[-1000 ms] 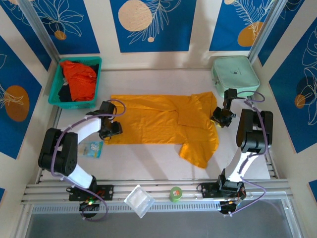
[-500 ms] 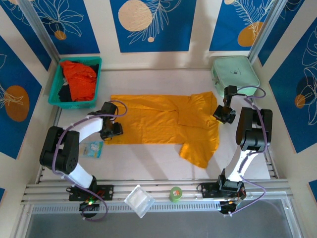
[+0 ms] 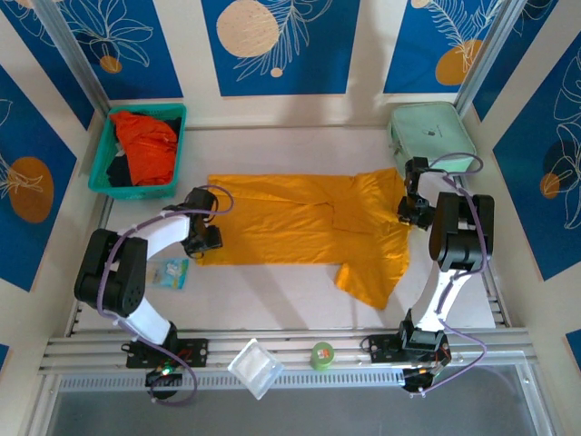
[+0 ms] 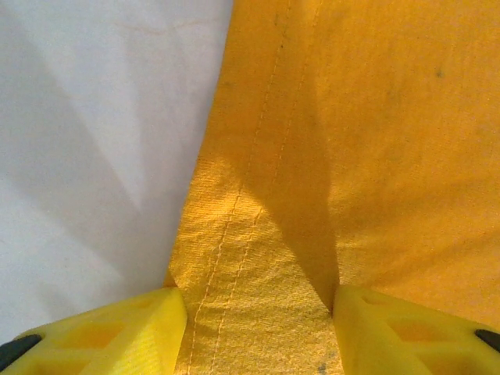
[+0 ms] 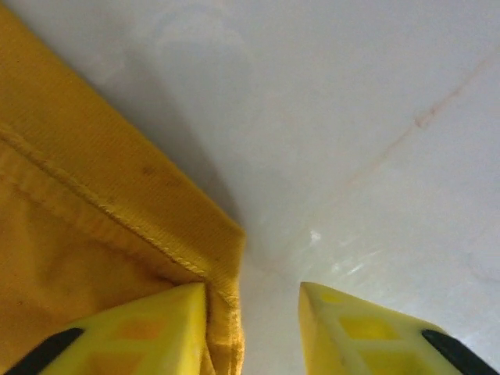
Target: Fold and stack the t-shirts
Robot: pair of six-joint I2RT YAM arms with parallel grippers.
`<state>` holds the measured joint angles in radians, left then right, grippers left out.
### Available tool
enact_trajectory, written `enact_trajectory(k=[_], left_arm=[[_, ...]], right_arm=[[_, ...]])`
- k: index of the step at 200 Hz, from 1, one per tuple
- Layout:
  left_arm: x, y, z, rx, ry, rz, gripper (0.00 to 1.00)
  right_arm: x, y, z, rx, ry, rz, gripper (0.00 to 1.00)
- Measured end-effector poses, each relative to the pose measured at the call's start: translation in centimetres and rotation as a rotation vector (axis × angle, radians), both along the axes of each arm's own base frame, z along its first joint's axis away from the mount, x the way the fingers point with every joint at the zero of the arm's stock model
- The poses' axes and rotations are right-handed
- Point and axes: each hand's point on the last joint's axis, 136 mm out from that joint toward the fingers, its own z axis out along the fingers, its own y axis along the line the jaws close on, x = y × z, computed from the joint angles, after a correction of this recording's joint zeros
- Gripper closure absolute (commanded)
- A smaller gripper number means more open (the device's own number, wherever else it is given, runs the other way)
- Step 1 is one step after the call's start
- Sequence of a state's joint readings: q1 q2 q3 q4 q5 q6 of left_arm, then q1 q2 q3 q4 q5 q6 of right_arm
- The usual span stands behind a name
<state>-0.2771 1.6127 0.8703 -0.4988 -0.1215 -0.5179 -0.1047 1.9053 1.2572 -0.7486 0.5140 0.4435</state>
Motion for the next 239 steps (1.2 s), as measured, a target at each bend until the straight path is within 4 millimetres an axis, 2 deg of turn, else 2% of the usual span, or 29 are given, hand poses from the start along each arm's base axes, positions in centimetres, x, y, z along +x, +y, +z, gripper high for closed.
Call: enact_trajectory(k=[24, 44, 59, 86, 104, 119, 157, 184, 239], left_arm=[[-0.2, 0.2, 0.2, 0.013, 0.004, 0.0, 0.4], [-1.1, 0.5, 1.4, 0.042, 0.012, -0.004, 0.35], [-1.4, 0.8, 3.8, 0.06, -0.019, -0.009, 0.34], [-1.7, 1.7, 9.4, 0.079, -0.13, 0.021, 0.35], [-2.9, 2.4, 10.6, 0.083, -0.142, 0.05, 0.4], [-3.9, 2.7, 9.7, 0.086, -0.105, 0.07, 0.48], [-7.0, 2.7, 4.6, 0.073, 0.068, 0.136, 0.58], [-7.1, 2.0, 2.6, 0.03, 0.097, 0.205, 0.65], [-6.4, 1.5, 0.4, -0.001, 0.109, 0.29, 0.66]], right_arm=[[-0.1, 0.1, 0.7, -0.006, -0.007, 0.013, 0.51], [0.0, 0.5, 3.0, -0.01, -0.057, 0.025, 0.49], [0.2, 0.9, 5.7, -0.015, -0.129, 0.04, 0.48], [0.2, 2.5, 10.0, 0.009, -0.254, 0.086, 0.49], [0.2, 3.8, 11.2, 0.037, -0.288, 0.125, 0.5], [0.2, 4.9, 11.2, 0.062, -0.287, 0.159, 0.5], [0.3, 7.3, 11.0, 0.106, -0.28, 0.228, 0.51], [0.3, 8.6, 10.8, 0.125, -0.277, 0.271, 0.52], [-0.1, 9.2, 10.0, 0.138, -0.256, 0.296, 0.52]])
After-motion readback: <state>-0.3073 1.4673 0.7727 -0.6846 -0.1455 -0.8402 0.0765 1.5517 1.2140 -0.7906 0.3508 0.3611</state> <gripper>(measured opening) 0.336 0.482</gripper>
